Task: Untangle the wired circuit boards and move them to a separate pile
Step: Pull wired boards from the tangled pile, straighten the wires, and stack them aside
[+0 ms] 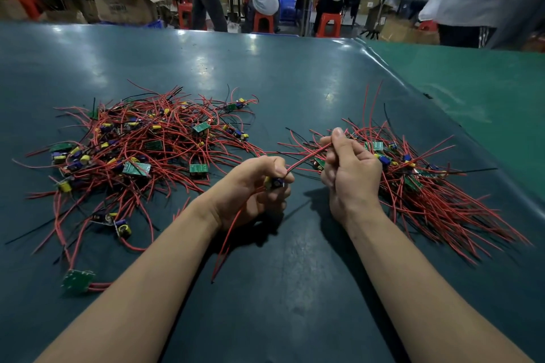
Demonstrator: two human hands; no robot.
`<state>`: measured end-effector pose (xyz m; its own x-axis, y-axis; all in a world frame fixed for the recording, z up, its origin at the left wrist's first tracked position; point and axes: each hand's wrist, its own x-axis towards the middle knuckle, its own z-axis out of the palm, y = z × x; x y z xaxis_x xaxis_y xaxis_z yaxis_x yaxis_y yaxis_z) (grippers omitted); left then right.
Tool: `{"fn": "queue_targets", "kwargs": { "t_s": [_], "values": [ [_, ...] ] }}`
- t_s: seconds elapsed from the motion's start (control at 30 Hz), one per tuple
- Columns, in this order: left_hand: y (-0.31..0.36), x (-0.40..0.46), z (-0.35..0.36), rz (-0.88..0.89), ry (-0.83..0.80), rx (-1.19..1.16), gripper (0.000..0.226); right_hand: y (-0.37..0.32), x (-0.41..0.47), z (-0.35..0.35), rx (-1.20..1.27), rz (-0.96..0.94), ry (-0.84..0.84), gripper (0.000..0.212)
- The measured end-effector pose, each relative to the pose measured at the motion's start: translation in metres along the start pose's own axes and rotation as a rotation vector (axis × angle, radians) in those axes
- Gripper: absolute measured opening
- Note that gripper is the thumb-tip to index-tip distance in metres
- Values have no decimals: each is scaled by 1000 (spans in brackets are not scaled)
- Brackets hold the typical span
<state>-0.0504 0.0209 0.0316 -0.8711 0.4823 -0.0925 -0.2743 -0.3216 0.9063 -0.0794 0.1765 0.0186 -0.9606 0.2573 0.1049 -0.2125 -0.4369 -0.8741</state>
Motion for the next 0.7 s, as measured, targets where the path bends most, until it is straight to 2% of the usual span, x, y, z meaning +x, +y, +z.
{"fn": "queue_targets", "kwargs": {
  "t_s": [0.1, 0.17, 0.2, 0.23, 0.3, 0.4, 0.7],
  "values": [
    [-1, 2, -1, 17, 49, -10, 11, -1, 0, 0, 22, 92, -60, 27],
    [-4, 4, -3, 54, 113, -8, 9, 0, -4, 2, -41, 208, -177, 35],
    [-5, 5, -4, 72, 135, 2, 16, 1, -8, 3, -96, 249, -249, 40],
    [-7, 6, -5, 83, 146, 9, 23, 2, -12, 4, -150, 266, -318, 37],
    [-8, 6, -6, 100, 150, 27, 29, 3, -16, 5, -204, 245, -379, 17],
    [-8, 8, -8, 81, 135, 65, 26, 1, -13, 3, -199, 199, -288, 22],
    [-7, 5, -7, 7, -18, -14, 15, -9, 3, -3, 39, 101, -36, 23]
  ]
}}
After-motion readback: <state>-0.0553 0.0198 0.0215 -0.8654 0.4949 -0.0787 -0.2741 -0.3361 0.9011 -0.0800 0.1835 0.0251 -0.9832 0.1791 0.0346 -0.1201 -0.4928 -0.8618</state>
